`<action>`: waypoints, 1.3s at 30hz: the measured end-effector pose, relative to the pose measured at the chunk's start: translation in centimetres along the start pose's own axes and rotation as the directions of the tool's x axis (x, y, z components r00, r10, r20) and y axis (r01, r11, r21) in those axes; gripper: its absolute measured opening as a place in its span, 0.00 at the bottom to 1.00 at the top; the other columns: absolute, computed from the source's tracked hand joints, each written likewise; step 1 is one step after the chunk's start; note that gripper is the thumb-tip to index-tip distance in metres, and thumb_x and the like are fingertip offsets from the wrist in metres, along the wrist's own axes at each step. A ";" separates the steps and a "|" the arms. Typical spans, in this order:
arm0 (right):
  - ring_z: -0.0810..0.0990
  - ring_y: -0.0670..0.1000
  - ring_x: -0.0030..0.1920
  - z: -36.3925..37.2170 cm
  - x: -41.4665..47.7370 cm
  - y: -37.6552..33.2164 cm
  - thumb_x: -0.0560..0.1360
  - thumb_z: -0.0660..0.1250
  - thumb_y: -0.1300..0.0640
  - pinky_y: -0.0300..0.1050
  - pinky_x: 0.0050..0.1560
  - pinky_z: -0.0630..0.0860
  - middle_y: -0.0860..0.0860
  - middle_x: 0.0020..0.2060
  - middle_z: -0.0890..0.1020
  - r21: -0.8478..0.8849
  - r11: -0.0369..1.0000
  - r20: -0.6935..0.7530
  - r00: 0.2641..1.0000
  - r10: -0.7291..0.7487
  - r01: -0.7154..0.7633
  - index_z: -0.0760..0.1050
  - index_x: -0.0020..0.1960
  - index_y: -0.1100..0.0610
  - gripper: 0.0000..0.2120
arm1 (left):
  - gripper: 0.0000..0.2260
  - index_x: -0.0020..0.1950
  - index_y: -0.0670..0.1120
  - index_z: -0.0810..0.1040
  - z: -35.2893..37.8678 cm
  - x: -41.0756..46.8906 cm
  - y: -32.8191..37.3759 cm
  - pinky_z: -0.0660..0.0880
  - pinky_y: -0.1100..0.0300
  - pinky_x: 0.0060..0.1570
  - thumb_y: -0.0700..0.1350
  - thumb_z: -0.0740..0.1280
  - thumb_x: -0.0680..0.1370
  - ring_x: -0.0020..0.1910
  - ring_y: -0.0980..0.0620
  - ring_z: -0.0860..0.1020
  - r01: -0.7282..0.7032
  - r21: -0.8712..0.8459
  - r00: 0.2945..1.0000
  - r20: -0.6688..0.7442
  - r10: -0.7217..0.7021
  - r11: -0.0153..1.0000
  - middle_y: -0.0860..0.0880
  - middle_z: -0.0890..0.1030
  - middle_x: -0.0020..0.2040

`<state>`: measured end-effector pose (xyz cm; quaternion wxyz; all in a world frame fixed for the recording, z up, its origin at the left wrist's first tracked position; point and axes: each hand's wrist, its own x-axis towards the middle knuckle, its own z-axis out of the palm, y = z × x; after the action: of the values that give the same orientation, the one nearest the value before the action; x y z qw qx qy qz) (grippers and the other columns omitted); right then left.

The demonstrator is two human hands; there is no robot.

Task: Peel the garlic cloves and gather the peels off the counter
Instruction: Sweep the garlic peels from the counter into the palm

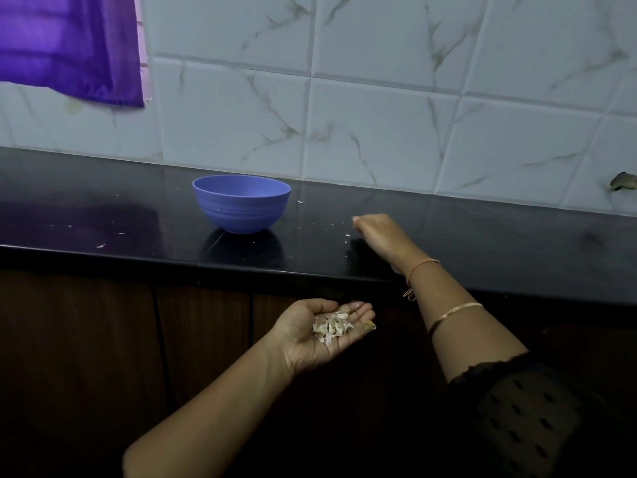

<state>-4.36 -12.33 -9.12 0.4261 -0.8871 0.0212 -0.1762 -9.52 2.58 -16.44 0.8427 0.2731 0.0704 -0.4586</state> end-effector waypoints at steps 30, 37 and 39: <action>0.82 0.55 0.37 -0.1 -1.6 0.0 0.78 0.53 0.62 0.43 0.45 0.79 0.56 0.29 0.83 0.427 0.901 0.230 0.955 -0.188 0.074 0.76 0.31 0.64 0.21 | 0.17 0.51 0.27 0.76 -0.3 0.0 0.1 0.63 0.40 0.61 0.39 0.53 0.79 0.51 0.37 0.77 -0.003 0.004 1.000 0.007 0.003 1.000 0.32 0.79 0.51; 0.80 0.53 0.34 0.2 -2.1 -0.7 0.78 0.57 0.62 0.40 0.39 0.79 0.57 0.31 0.78 0.544 0.839 0.163 0.981 -0.109 0.003 0.73 0.33 0.63 0.16 | 0.17 0.51 0.27 0.76 -0.6 -0.2 0.3 0.64 0.41 0.61 0.39 0.54 0.79 0.52 0.36 0.77 -0.007 0.004 1.000 0.002 0.007 1.000 0.32 0.79 0.52; 0.81 0.52 0.34 0.1 -2.4 -1.0 0.78 0.58 0.62 0.39 0.39 0.79 0.58 0.32 0.79 0.523 0.852 0.223 0.967 -0.123 -0.013 0.74 0.35 0.64 0.15 | 0.17 0.50 0.26 0.77 -0.6 -0.2 0.3 0.65 0.41 0.61 0.39 0.54 0.79 0.52 0.36 0.77 -0.007 0.004 1.000 0.007 0.007 1.000 0.32 0.79 0.52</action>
<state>-6.69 -11.18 -9.18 0.6441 -0.7538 -0.1063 -0.0749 -9.31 3.17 -16.73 0.8441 0.2735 0.0656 -0.4566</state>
